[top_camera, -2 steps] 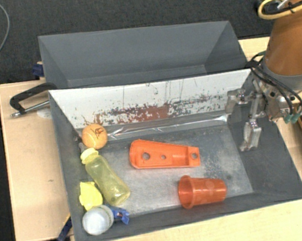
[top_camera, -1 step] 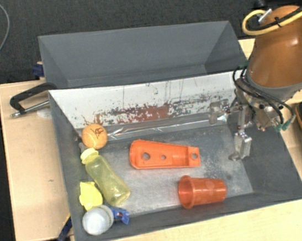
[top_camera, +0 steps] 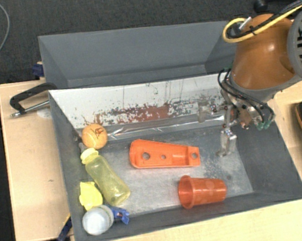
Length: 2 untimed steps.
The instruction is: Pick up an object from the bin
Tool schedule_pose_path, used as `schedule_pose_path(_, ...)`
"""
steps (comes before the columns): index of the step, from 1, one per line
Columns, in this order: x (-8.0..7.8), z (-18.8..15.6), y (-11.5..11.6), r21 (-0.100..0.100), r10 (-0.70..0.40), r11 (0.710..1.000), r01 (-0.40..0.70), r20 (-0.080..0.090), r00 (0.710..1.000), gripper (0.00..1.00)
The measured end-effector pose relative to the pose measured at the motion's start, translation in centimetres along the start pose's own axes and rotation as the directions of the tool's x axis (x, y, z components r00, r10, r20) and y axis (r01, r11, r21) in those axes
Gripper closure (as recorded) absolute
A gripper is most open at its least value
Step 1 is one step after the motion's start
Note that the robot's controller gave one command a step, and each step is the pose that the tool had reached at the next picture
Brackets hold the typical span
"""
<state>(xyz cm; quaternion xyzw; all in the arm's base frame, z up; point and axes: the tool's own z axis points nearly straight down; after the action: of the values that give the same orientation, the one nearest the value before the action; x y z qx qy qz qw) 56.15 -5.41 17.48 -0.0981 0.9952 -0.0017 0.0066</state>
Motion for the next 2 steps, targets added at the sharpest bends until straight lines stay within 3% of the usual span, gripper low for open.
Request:
schedule_pose_path(1,1.1,3.1,6.0,-0.008,-0.009,1.0,0.009,-0.01,1.0,0.0)
schedule_pose_path(2,-0.6,6.7,6.9,-0.006,-0.084,0.996,0.084,0.004,0.996,0.0)
